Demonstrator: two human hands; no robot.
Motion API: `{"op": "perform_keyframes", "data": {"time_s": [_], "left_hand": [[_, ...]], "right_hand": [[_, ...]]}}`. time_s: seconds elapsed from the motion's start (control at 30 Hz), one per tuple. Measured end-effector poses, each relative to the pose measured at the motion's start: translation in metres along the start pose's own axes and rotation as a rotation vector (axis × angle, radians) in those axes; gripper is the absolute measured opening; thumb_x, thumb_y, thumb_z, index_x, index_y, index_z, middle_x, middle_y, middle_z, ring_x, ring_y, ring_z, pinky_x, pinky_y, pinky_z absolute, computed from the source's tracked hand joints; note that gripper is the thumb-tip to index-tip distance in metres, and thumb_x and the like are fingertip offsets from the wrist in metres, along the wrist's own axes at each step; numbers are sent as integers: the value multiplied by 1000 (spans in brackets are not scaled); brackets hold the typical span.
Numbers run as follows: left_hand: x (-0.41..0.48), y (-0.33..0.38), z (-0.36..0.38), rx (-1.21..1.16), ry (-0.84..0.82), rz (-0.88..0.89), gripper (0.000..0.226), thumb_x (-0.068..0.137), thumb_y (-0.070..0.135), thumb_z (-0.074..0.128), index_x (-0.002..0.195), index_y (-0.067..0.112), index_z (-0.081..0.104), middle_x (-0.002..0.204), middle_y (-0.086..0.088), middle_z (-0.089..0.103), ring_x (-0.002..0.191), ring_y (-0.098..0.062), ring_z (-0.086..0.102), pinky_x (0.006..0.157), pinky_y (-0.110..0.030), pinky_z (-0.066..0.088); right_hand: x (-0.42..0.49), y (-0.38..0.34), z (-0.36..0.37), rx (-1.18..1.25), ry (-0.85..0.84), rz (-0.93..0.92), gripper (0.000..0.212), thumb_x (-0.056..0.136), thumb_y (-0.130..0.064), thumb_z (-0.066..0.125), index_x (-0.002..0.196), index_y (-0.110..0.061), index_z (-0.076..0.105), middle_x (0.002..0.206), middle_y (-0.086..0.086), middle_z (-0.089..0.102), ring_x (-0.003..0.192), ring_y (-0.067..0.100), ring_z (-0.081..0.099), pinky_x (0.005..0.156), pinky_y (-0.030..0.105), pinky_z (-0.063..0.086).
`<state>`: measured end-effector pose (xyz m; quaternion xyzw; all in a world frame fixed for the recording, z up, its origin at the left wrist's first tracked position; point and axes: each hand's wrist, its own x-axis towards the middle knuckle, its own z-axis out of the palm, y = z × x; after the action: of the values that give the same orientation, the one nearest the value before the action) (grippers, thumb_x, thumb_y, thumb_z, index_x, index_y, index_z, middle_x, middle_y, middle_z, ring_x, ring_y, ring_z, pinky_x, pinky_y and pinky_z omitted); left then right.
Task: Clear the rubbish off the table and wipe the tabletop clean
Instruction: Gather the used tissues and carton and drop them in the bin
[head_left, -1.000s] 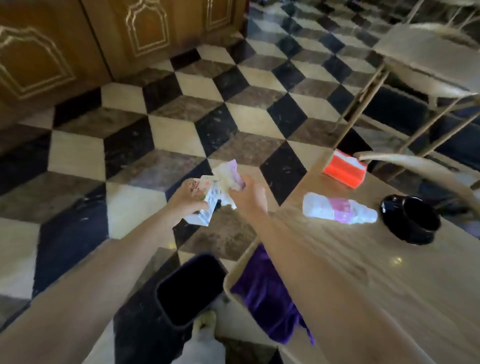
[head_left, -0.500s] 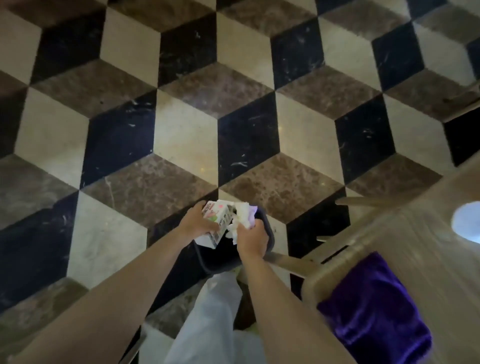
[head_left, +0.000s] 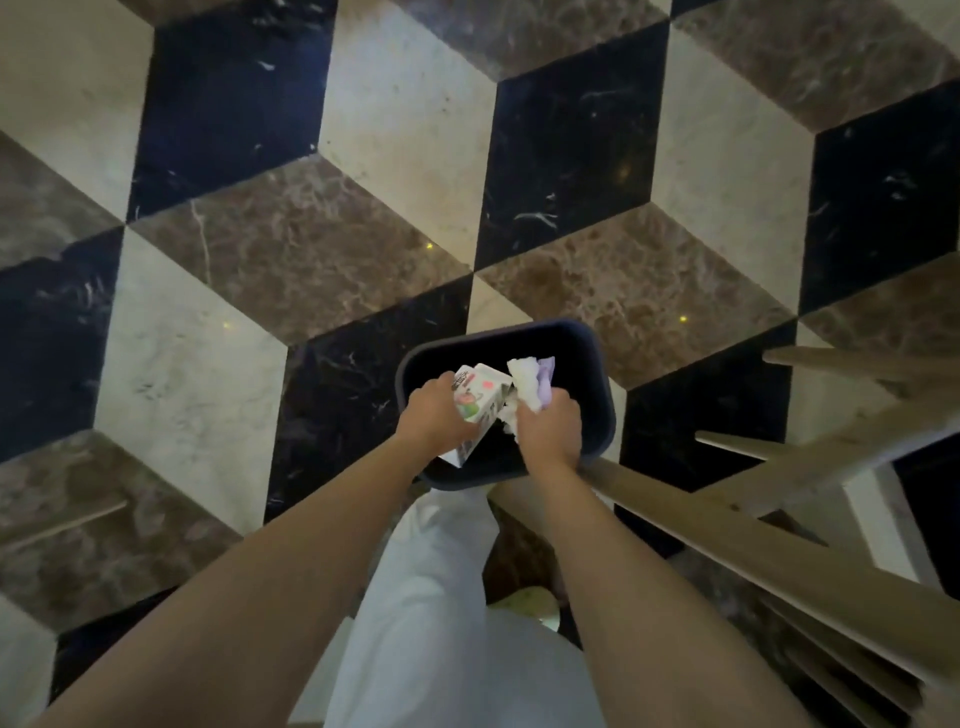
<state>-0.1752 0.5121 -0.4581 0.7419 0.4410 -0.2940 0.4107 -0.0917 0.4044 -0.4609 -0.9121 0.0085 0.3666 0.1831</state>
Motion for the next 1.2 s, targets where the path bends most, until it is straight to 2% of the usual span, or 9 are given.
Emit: {"op": "perform_keyframes", "data": {"time_s": [0.13, 0.27, 0.43, 0.67, 0.8, 0.93, 1.2], "left_hand": [[25, -8, 25, 25, -11, -15, 76, 78, 27, 69, 141, 9, 31, 137, -14, 43, 124, -33, 43, 99, -45, 44], [45, -13, 41, 72, -31, -53, 75, 81, 29, 66, 142, 7, 27, 139, -17, 39, 127, -35, 40, 101, -44, 42], [70, -17, 48, 108, -18, -30, 72, 84, 31, 63, 142, 8, 28, 139, -19, 37, 126, -36, 41, 102, -44, 41], [87, -27, 51, 72, -57, 13, 74, 84, 29, 59, 146, 15, 21, 143, -19, 37, 129, -40, 38, 108, -45, 35], [74, -25, 44, 77, -86, 31, 72, 83, 28, 60, 145, 16, 25, 138, -18, 44, 123, -38, 45, 104, -44, 41], [48, -12, 27, 109, -150, 18, 61, 86, 27, 58, 141, 12, 35, 130, -15, 53, 116, -33, 54, 92, -37, 46], [-44, 56, -61, 310, -180, 61, 47, 97, 26, 42, 137, 3, 40, 141, -16, 47, 129, -30, 45, 104, -33, 37]], "right_hand": [[30, 13, 16, -137, -42, -114, 41, 89, -24, 54, 129, -15, 48, 120, 13, 55, 106, 32, 57, 82, 38, 49], [46, 27, 31, -105, -63, -50, 35, 89, -23, 56, 120, -6, 53, 119, 16, 54, 106, 35, 57, 82, 39, 49], [63, 35, 54, -154, -83, -73, 39, 90, -28, 57, 122, -7, 51, 122, 16, 52, 108, 34, 56, 83, 39, 49], [77, 38, 62, -189, -176, -111, 58, 83, -32, 66, 133, -14, 42, 128, 15, 50, 116, 36, 51, 93, 43, 46], [70, 38, 52, -302, -220, -132, 69, 85, -34, 64, 143, -18, 31, 141, 14, 40, 126, 37, 41, 101, 45, 41], [49, 32, 34, -345, -245, -149, 70, 86, -36, 62, 145, -21, 28, 147, 12, 33, 129, 38, 36, 105, 45, 37], [-26, -25, -46, -294, -261, -156, 69, 89, -33, 60, 146, -20, 25, 149, 13, 28, 133, 39, 33, 108, 50, 35]]}}
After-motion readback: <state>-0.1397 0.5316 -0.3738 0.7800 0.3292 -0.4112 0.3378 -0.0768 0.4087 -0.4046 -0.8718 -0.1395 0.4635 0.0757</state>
